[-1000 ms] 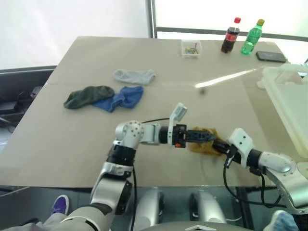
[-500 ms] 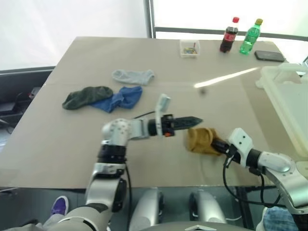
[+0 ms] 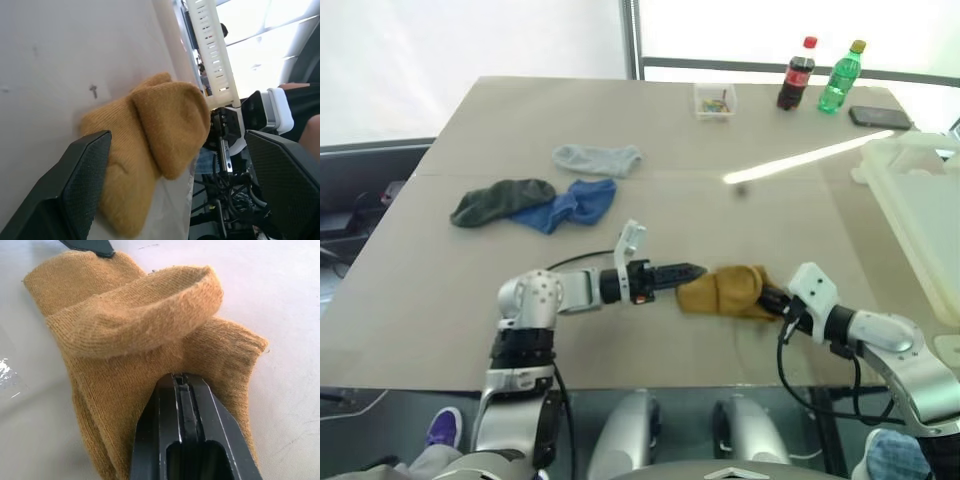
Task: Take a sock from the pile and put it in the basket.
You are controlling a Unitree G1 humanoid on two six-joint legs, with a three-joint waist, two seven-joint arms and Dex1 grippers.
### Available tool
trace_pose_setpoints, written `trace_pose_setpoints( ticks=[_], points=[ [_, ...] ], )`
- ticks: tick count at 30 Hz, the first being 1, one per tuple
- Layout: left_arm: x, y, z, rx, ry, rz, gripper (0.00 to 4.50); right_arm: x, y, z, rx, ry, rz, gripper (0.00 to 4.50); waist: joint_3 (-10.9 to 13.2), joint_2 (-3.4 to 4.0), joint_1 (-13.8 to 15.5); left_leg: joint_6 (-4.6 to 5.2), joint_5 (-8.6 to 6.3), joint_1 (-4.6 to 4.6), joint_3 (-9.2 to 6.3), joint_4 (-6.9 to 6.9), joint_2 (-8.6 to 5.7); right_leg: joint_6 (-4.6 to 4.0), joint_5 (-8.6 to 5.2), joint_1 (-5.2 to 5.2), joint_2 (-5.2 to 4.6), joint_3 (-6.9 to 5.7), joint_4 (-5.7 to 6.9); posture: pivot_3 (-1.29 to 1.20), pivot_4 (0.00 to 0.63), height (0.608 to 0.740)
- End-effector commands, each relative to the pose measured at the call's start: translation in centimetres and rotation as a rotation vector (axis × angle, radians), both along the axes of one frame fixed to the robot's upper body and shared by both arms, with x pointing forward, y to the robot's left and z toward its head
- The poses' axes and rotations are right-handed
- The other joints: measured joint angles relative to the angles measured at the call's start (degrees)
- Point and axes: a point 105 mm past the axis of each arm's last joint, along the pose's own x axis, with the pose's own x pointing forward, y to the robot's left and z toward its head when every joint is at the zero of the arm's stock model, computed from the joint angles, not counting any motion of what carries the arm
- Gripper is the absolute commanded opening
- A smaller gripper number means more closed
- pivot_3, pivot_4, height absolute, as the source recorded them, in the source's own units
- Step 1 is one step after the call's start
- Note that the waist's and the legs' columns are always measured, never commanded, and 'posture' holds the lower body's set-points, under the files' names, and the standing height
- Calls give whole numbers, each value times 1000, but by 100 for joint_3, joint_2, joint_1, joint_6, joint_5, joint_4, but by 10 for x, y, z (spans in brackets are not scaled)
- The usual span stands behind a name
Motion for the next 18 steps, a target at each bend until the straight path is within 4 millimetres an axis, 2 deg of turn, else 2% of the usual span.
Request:
trace_pose_setpoints(
  ticks=[1,3,7,11,18],
  points=[
    [-2,18,14,20,-42,12,4500,-4,2,-5,-17,13,8,41,0,0,1,3,-1,0,0,0,0,0,0,0,-1,0,0,0,150,729],
    [-3,27,17,50,-41,10,4500,-4,2,-5,-12,10,4,41,0,0,2,4,-3,1,-1,0,0,-1,0,0,-1,-1,0,0,150,729],
    [-10,29,14,103,-17,-60,4500,-5,4,-6,-8,9,4,41,0,0,4,3,-2,1,-2,0,-1,-1,-1,-1,0,-3,0,0,150,729],
    [-15,3,13,74,49,-181,4500,-6,8,-8,-1,9,8,41,-1,-2,21,3,-3,2,-3,0,-4,0,0,1,-6,-5,-2,0,150,729],
    [-10,-40,2,25,124,-242,4500,-9,9,-10,-3,15,0,41,-3,-2,-6,-17,10,1,3,-3,0,6,3,0,7,-4,0,0,150,729]
  ],
)
